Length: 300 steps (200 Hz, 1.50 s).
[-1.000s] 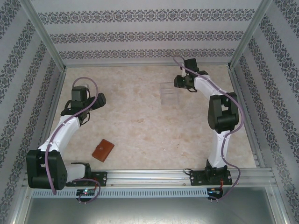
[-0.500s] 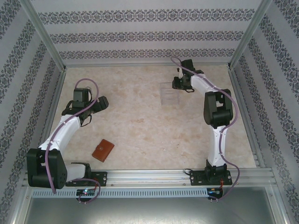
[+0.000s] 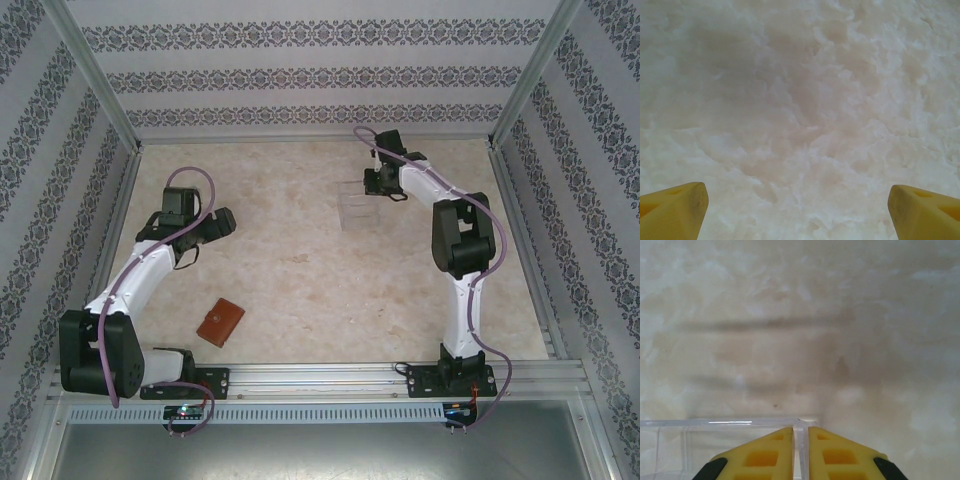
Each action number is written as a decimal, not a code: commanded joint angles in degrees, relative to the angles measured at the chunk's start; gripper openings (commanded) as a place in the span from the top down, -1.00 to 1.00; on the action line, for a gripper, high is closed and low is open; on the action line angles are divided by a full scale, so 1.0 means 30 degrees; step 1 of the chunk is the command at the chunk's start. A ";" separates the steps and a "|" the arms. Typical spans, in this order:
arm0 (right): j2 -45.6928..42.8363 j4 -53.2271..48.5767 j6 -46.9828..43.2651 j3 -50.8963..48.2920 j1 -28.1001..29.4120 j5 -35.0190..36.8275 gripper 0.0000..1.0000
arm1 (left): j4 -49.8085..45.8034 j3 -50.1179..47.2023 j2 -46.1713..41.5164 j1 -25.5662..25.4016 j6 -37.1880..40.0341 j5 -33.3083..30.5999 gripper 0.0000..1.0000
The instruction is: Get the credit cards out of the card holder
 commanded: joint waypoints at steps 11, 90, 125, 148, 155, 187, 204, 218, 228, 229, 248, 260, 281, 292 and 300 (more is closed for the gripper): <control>-0.1369 -0.1395 0.1264 -0.0786 0.1171 0.1633 0.76 | -0.1540 0.1135 0.0453 -0.0450 0.0491 -0.0076 -0.86; -0.2362 -0.1022 0.4354 -0.2175 0.4082 0.3285 0.84 | -0.7027 0.4346 0.2739 -0.2972 0.1907 -0.1998 -0.86; -0.2392 -0.1035 0.4966 -0.2356 0.4786 0.3647 0.84 | -0.9373 0.5358 0.4005 -0.4383 0.2005 -0.3120 -0.88; -0.2479 -0.0695 0.5285 -0.2697 0.5043 0.3437 0.81 | -0.9937 0.5166 0.4269 -0.4650 0.1746 -0.2875 -0.89; -0.2529 -0.0518 0.5460 -0.2874 0.5060 0.3395 0.80 | -1.0185 0.5172 0.4323 -0.4728 0.1745 -0.2699 -0.89; -0.2452 -0.0446 0.5684 -0.3114 0.5136 0.3302 0.69 | -1.1510 0.5137 0.4692 -0.5129 0.1362 -0.2449 -0.89; -0.2609 -0.0220 0.5727 -0.3285 0.5104 0.3093 0.61 | -1.2125 0.5065 0.4944 -0.5277 0.1166 -0.2185 -0.90; -0.2817 -0.0080 0.5783 -0.3436 0.5124 0.2957 0.56 | -1.2637 0.4943 0.5145 -0.5455 0.0751 -0.2513 -0.90; -0.3030 -0.0006 0.5767 -0.3539 0.5126 0.2881 0.51 | -1.2712 0.4619 0.5074 -0.5549 0.0317 -0.2830 -0.90; -0.3048 -0.0006 0.5762 -0.3548 0.5122 0.2875 0.51 | -1.2708 0.4590 0.5058 -0.5558 0.0289 -0.2834 -0.90; -0.3507 0.0066 0.5772 -0.3742 0.5113 0.2784 0.44 | -1.2820 0.3902 0.5042 -0.5541 -0.0687 -0.2970 -0.91; -0.3804 0.0067 0.5754 -0.3835 0.5102 0.2654 0.38 | -1.2889 0.3508 0.4998 -0.5570 -0.1359 -0.3095 -0.91; -0.4441 0.0139 0.5641 -0.4091 0.5089 0.2416 0.33 | -1.2875 0.2751 0.4858 -0.5595 -0.2243 -0.2842 -0.92; -0.4810 0.0169 0.5626 -0.4251 0.5068 0.2350 0.32 | -1.2891 0.2352 0.4746 -0.5573 -0.2543 -0.2558 -0.92; -0.5087 0.0215 0.5589 -0.4368 0.5059 0.2291 0.31 | -1.2932 0.2059 0.4692 -0.5609 -0.2757 -0.2365 -0.93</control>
